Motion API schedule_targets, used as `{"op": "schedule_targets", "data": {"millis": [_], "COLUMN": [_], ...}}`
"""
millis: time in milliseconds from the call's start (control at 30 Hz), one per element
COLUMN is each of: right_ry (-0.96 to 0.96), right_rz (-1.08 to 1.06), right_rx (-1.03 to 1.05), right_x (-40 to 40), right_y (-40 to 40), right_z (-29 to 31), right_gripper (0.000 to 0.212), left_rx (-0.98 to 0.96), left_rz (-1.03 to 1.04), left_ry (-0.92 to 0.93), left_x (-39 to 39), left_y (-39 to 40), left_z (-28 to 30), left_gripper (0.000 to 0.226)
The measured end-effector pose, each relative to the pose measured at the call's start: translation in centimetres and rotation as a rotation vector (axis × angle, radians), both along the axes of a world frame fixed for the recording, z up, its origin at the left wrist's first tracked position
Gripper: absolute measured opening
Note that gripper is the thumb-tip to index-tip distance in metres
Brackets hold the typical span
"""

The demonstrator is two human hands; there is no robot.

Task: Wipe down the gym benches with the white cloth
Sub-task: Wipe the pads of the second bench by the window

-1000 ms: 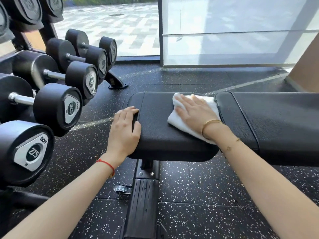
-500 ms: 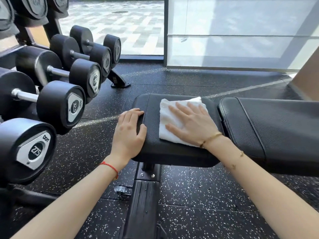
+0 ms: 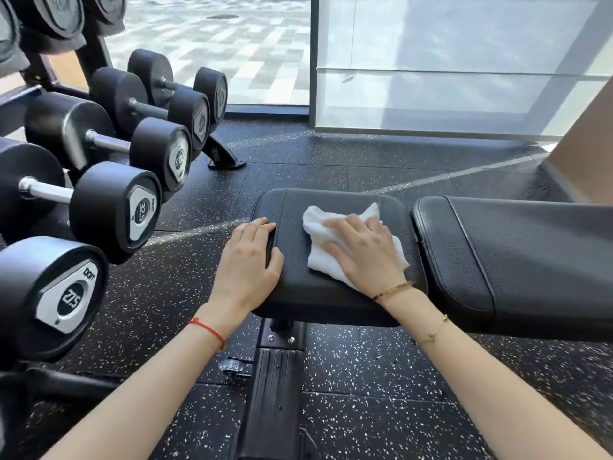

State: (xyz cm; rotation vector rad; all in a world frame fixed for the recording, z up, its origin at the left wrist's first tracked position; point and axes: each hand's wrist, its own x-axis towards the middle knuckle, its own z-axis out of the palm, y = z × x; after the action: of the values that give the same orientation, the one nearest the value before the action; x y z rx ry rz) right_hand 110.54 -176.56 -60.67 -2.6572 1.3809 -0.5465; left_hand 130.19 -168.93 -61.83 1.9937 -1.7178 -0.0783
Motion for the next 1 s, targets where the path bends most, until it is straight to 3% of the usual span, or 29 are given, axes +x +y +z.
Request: {"op": "schedule_targets", "data": {"millis": [300, 800, 1000], "right_ry": [-0.039, -0.128, -0.162], "right_rz": [-0.056, -0.061, -0.040], "right_rx": [0.207, 0.314, 0.322], "right_x": [-2.2, -5.5, -6.3], "right_y": [-0.4, 4.4, 5.9], "right_z": [9.0, 43.8, 53.1], "right_gripper": [0.033, 0.032, 0.034], "left_rx": [0.119, 0.162, 0.118], "left_rz": [0.031, 0.009, 0.097], "left_ry": [0.059, 0.160, 0.202], "left_x": [0.2, -1.1, -1.2], "left_y": [1.0, 7.2, 9.2], "left_z": [10.6, 44.6, 55.1], "left_gripper": [0.037, 0.033, 0.034]}}
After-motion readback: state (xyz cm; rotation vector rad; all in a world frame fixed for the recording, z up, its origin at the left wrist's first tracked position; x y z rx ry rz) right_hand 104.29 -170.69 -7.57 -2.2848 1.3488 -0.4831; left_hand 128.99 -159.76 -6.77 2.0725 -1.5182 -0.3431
